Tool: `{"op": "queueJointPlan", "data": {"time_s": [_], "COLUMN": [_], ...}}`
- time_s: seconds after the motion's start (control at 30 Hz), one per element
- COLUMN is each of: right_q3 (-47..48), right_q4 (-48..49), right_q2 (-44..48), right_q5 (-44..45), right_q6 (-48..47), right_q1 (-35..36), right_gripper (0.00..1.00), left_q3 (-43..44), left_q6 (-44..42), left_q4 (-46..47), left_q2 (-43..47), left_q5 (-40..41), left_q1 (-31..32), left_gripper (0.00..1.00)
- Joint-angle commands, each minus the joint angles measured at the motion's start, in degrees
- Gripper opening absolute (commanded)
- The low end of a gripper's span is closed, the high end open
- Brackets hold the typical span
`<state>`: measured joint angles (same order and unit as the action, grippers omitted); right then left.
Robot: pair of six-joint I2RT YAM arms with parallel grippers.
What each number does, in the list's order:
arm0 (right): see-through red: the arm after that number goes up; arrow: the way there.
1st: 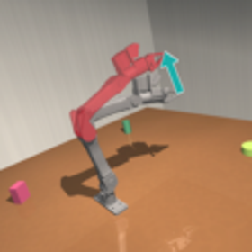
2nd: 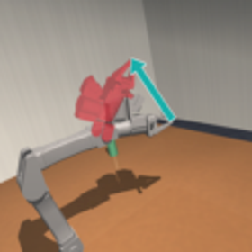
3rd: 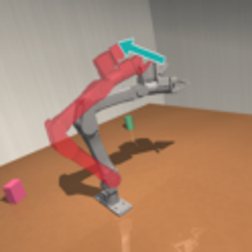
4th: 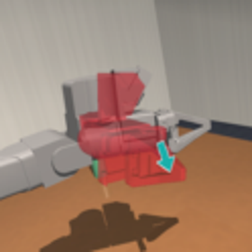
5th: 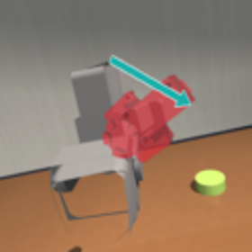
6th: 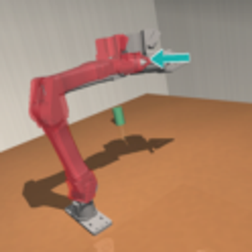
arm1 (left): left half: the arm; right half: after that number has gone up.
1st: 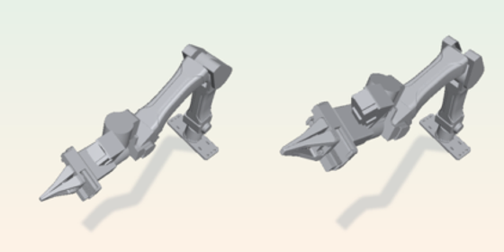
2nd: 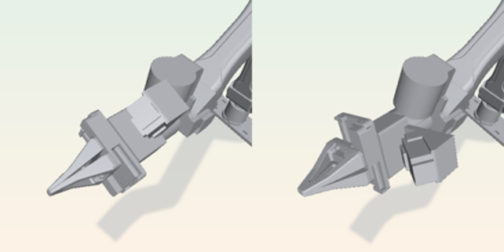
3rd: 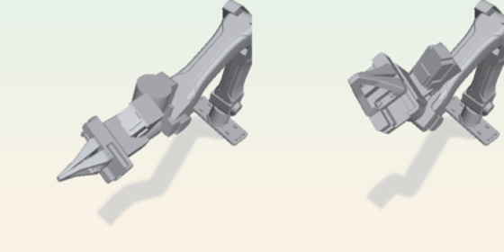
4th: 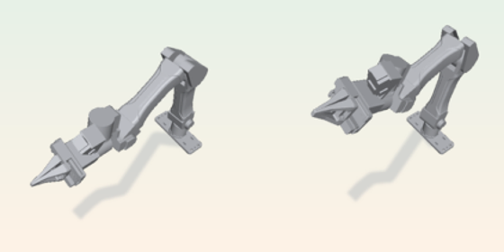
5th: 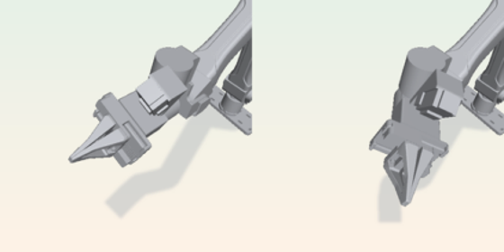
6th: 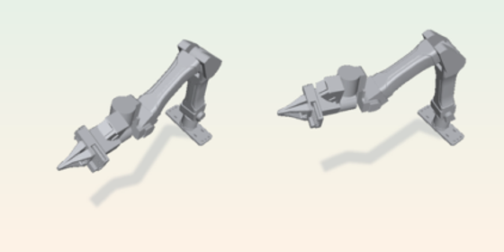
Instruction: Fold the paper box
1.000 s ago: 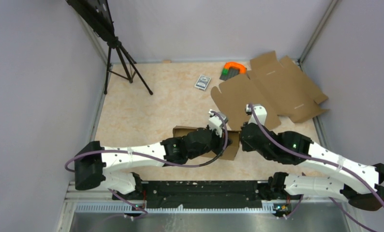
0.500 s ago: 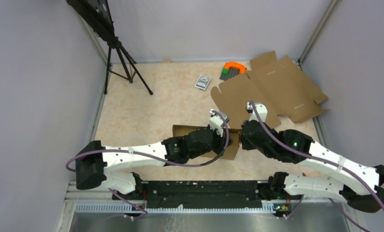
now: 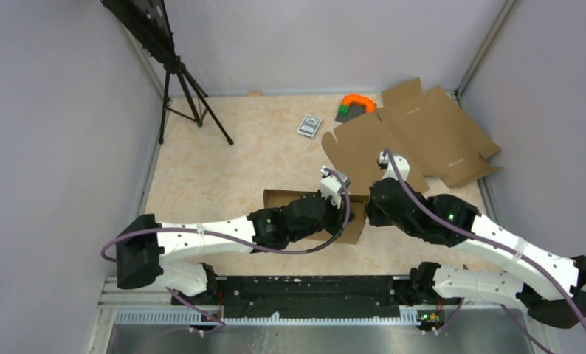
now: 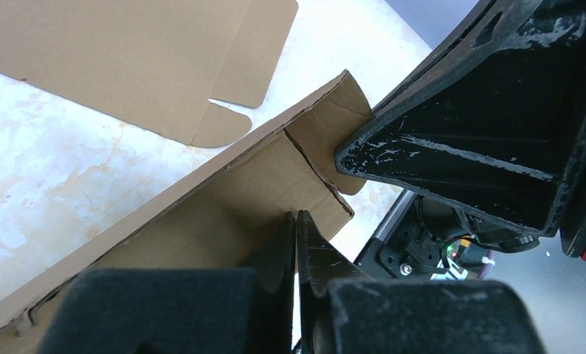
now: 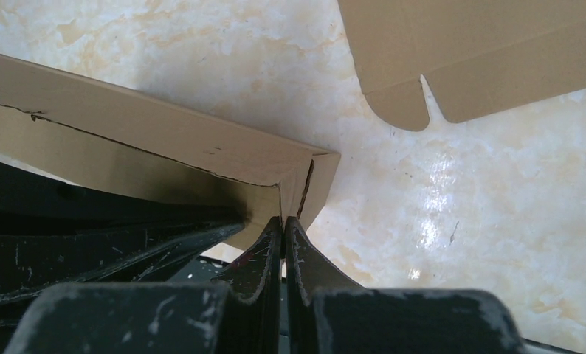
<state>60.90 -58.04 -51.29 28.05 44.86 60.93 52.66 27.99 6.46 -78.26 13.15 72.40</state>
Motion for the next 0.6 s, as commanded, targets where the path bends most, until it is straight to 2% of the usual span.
{"op": "queueJointPlan", "data": {"time_s": [0.0,0.57], "right_q3": [2.0,0.6], "right_q4": [4.5,4.5], "right_q2": [-0.1,0.1], "right_q5": [-2.8,-3.9], "right_q6": [1.6,2.4], "right_q1": [-0.2,-0.4], "right_gripper": [0.0,0.0], "left_q3": [0.3,0.2], "left_q6": [0.0,0.0], "left_q4": [-4.4,-4.6], "left_q2": [-1.8,-1.6], "left_q5": [-1.0,-0.9], "left_q1": [0.2,0.2], "left_gripper": [0.0,0.0]}}
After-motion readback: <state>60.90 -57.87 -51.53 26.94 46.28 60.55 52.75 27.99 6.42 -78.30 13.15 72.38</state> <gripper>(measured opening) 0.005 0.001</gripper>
